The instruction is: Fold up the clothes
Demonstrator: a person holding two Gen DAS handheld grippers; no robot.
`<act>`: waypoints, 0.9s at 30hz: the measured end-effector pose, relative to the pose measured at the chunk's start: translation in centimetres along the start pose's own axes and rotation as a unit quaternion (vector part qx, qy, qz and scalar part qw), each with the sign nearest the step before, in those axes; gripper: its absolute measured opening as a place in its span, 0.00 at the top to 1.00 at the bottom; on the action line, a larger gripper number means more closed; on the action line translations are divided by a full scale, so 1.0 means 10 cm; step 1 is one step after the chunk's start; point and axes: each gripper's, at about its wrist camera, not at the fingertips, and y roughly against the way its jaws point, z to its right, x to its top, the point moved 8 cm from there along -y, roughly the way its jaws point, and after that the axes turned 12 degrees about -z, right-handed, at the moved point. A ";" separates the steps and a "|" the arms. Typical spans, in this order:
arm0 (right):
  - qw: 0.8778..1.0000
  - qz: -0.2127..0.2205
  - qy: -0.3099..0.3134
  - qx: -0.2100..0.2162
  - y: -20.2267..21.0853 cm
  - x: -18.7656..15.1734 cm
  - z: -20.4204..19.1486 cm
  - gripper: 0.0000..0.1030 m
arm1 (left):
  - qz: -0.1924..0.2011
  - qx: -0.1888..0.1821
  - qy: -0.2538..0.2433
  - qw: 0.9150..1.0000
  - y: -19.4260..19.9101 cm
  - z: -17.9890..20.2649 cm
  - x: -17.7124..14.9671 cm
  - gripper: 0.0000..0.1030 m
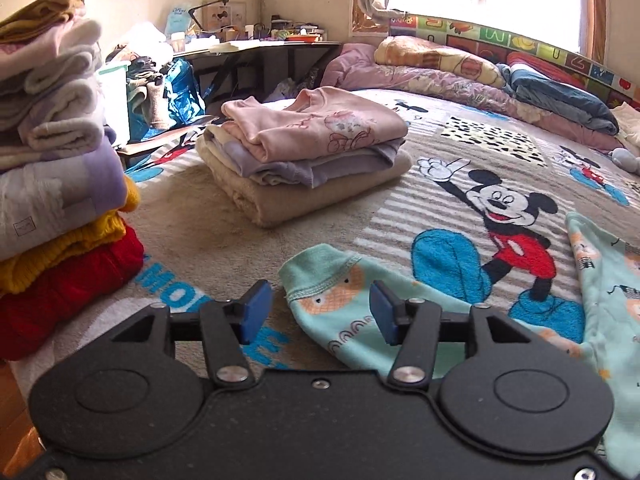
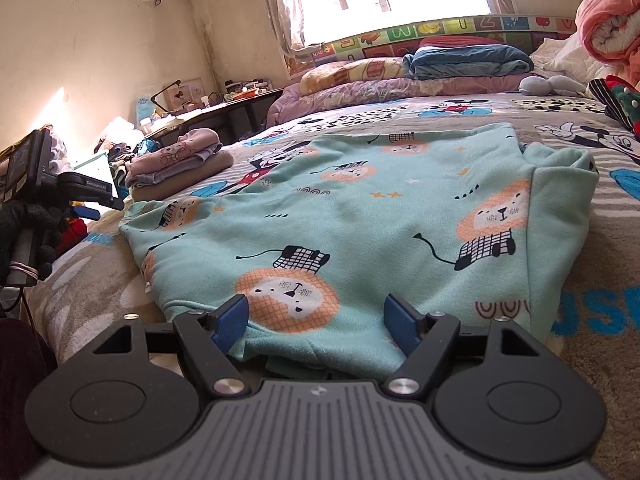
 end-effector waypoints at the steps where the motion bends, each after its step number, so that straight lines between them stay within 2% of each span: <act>1: 1.000 -0.001 -0.001 0.000 0.01 0.00 0.00 0.28 | 0.004 -0.017 0.003 1.000 0.08 0.10 -0.01 0.43; 5: 0.999 0.004 -0.027 0.015 0.13 0.06 0.02 0.28 | 0.006 -0.103 0.014 0.995 0.35 0.65 -0.14 0.39; 8: 0.997 0.054 -0.053 0.032 0.43 0.19 0.08 0.28 | -0.006 -0.167 -0.007 0.986 0.49 1.20 -0.31 0.39; 11: 0.990 0.109 -0.091 0.019 0.77 0.29 0.34 0.28 | -0.017 -0.224 -0.060 0.973 0.62 1.85 -0.53 0.39; 14: 0.969 0.150 -0.197 0.008 1.01 0.26 0.90 0.28 | -0.026 -0.270 -0.107 0.956 0.72 2.35 -0.76 0.39; 15: 0.959 0.159 -0.236 0.009 1.06 0.23 1.09 0.30 | -0.027 -0.286 -0.123 0.950 0.74 2.49 -0.87 0.39; 17: 0.929 0.171 -0.327 0.019 1.07 0.11 1.50 0.35 | -0.025 -0.305 -0.154 0.939 0.77 2.69 -1.05 0.39; 18: 0.921 0.170 -0.349 0.017 1.02 0.05 1.62 0.38 | -0.027 -0.308 -0.173 0.935 0.75 2.77 -1.16 0.39; 19: 0.919 0.167 -0.357 0.013 0.98 0.04 1.67 0.38 | -0.031 -0.312 -0.188 0.931 0.73 2.83 -1.25 0.39; 23: 0.928 0.153 -0.340 0.007 0.74 0.20 1.73 0.38 | -0.056 -0.346 -0.214 0.912 0.67 2.96 -1.48 0.39; 26: 0.935 0.144 -0.326 -0.006 0.57 0.39 1.79 0.38 | -0.039 -0.379 -0.234 0.894 0.82 3.06 -1.49 0.39; 27: 0.936 0.140 -0.323 -0.009 0.52 0.45 1.82 0.38 | -0.037 -0.389 -0.242 0.888 0.86 3.08 -1.51 0.42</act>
